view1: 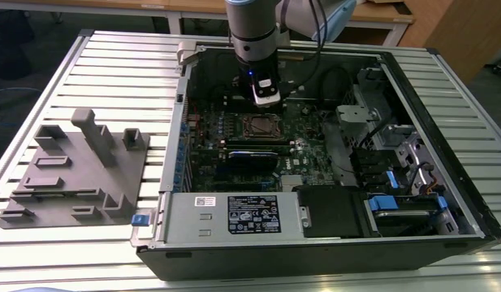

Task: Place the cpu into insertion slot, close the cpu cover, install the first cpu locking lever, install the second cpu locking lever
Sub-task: 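Install the first cpu locking lever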

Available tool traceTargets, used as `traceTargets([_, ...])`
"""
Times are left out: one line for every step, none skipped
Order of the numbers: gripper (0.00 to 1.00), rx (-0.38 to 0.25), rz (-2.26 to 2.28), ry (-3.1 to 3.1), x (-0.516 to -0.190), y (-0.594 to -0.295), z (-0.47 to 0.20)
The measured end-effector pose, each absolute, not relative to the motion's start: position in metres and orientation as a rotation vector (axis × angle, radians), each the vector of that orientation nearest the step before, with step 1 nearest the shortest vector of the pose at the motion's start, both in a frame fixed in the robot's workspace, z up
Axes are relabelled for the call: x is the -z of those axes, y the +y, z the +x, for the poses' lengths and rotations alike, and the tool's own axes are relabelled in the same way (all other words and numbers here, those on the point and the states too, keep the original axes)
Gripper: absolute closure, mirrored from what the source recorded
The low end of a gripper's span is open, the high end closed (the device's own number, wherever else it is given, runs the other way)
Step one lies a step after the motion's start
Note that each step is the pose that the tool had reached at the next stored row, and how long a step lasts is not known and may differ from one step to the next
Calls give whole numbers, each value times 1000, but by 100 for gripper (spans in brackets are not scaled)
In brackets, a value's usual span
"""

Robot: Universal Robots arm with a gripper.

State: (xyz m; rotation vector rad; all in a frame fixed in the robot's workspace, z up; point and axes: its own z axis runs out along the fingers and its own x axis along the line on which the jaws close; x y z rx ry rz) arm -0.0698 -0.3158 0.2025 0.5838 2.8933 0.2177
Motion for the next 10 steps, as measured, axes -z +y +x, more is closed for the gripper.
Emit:
traceTargets([89,-218,584,2894,-202,-316,-70])
traceTargets([89,-218,584,2894,-202,-316,-70])
traceTargets([89,-218,584,2895,-202,-316,-70])
traceTargets([89,-217,584,2895,-202,-316,-70])
traceTargets([89,-216,584,2897,-203,-316,-70])
traceTargets([89,-215,585,2900,-204,-316,-70])
traceTargets([89,-214,587,2905,-206,-316,-70])
traceTargets([89,-212,588,2910,-209,-316,-69])
traceTargets([89,-210,590,2915,-212,-316,-69])
traceTargets([89,-208,591,2920,-214,-316,-69])
